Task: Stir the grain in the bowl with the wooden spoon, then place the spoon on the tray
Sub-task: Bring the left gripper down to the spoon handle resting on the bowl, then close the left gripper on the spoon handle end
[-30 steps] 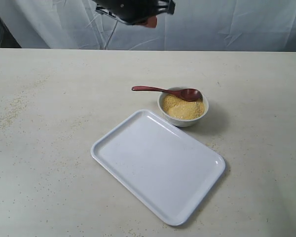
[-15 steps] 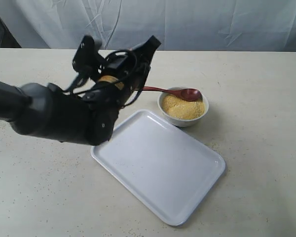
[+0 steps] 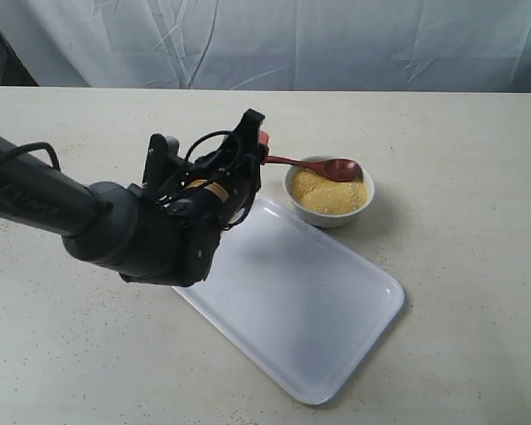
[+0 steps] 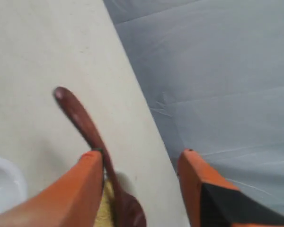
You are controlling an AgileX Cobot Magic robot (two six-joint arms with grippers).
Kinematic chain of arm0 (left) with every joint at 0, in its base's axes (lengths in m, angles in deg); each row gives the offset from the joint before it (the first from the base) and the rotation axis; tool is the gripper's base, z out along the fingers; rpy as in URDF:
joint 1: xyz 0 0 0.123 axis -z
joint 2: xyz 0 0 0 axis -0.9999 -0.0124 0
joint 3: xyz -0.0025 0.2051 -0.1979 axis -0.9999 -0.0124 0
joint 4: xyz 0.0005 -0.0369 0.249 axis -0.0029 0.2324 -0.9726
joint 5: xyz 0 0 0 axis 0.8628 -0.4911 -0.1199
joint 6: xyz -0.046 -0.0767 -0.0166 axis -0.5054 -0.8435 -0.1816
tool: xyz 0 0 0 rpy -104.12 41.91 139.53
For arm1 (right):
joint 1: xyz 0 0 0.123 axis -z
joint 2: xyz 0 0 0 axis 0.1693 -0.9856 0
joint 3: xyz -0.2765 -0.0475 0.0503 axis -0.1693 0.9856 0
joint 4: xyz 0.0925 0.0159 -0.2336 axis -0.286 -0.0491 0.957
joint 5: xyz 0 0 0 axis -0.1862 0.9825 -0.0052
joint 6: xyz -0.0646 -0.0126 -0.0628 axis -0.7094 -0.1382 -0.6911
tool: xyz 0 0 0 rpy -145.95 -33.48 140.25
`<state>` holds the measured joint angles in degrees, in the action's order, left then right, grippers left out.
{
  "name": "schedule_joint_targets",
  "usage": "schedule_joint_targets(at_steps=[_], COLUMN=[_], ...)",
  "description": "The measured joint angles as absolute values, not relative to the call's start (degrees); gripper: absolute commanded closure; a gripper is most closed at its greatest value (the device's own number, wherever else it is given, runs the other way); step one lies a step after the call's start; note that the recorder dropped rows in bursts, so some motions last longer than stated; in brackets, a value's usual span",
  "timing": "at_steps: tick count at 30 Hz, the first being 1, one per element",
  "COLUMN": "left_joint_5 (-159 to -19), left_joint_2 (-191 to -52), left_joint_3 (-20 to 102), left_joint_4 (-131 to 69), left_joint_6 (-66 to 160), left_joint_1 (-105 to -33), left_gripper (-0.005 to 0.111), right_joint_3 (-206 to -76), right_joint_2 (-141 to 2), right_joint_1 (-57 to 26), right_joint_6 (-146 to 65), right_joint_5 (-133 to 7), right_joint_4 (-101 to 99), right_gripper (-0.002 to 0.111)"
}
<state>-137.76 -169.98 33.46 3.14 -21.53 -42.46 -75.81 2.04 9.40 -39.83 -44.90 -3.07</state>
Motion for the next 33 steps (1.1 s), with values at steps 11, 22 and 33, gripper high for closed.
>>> schedule_joint_targets(at_steps=[11, 22, 33], left_joint_5=[-134.1, -137.6, -139.2], left_joint_2=[-174.4, -179.3, -180.6], left_joint_3=[34.3, 39.2, 39.8], left_joint_4=[3.9, -4.7, -11.9], left_joint_6=[-23.9, -33.9, -37.5], left_joint_1=[-43.7, -46.4, -51.5], left_gripper=[0.048, 0.048, 0.048], right_joint_3=[-75.8, -75.8, -75.8], right_joint_2=[2.0, 2.0, 2.0], right_joint_1=[9.4, 9.4, 9.4], right_joint_6=[-39.8, -39.8, -39.8], right_joint_5=[-44.9, -44.9, -44.9], right_joint_4=[-3.1, -3.1, -3.1], right_gripper=[0.108, 0.108, 0.108])
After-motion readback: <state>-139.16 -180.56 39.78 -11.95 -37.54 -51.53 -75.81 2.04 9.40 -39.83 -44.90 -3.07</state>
